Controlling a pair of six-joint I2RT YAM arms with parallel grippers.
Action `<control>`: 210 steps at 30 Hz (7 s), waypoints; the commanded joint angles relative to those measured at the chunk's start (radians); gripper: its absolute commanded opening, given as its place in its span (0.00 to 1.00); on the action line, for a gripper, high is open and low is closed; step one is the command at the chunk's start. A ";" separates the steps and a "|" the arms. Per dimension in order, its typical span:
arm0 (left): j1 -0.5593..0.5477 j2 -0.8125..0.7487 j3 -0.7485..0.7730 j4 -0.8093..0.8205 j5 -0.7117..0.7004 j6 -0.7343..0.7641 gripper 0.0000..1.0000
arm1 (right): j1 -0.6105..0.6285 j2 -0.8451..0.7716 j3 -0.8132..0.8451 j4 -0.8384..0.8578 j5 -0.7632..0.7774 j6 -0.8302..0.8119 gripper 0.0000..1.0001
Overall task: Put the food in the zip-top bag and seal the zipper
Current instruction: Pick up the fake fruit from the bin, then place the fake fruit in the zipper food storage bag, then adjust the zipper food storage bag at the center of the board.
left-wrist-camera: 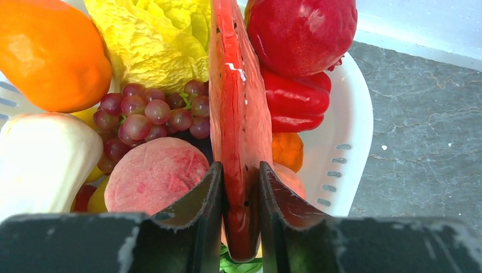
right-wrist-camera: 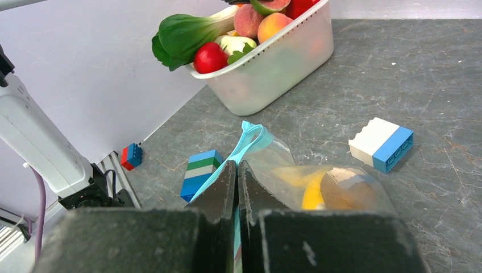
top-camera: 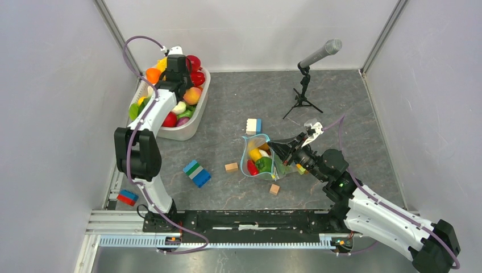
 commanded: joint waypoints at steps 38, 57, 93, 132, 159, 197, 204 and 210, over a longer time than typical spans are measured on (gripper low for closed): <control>-0.004 -1.087 -0.851 0.308 0.900 -0.477 0.04 | 0.004 0.020 0.025 0.073 0.002 0.016 0.04; -0.147 -1.160 -0.918 0.353 1.050 -0.611 0.05 | 0.004 0.130 0.095 0.072 -0.017 -0.015 0.04; -0.497 -0.844 -0.845 0.121 0.810 -0.556 0.02 | 0.081 0.132 0.137 -0.012 -0.216 -0.237 0.04; -0.632 -0.570 -0.798 0.641 0.701 -0.883 0.26 | 0.202 0.062 0.022 0.171 0.015 -0.250 0.03; -0.706 -0.448 -0.687 0.467 0.673 -0.712 0.36 | 0.202 0.012 -0.018 0.262 -0.041 -0.262 0.01; -0.707 -1.024 -0.672 -0.098 0.086 -0.293 1.00 | 0.201 0.044 0.034 0.084 0.133 -0.280 0.00; -0.705 -1.009 -0.694 -0.136 0.025 -0.288 1.00 | 0.201 0.081 0.071 0.065 0.085 -0.300 0.00; -0.704 -0.960 -0.689 -0.144 0.005 -0.284 1.00 | 0.201 0.070 0.075 0.063 0.087 -0.296 0.00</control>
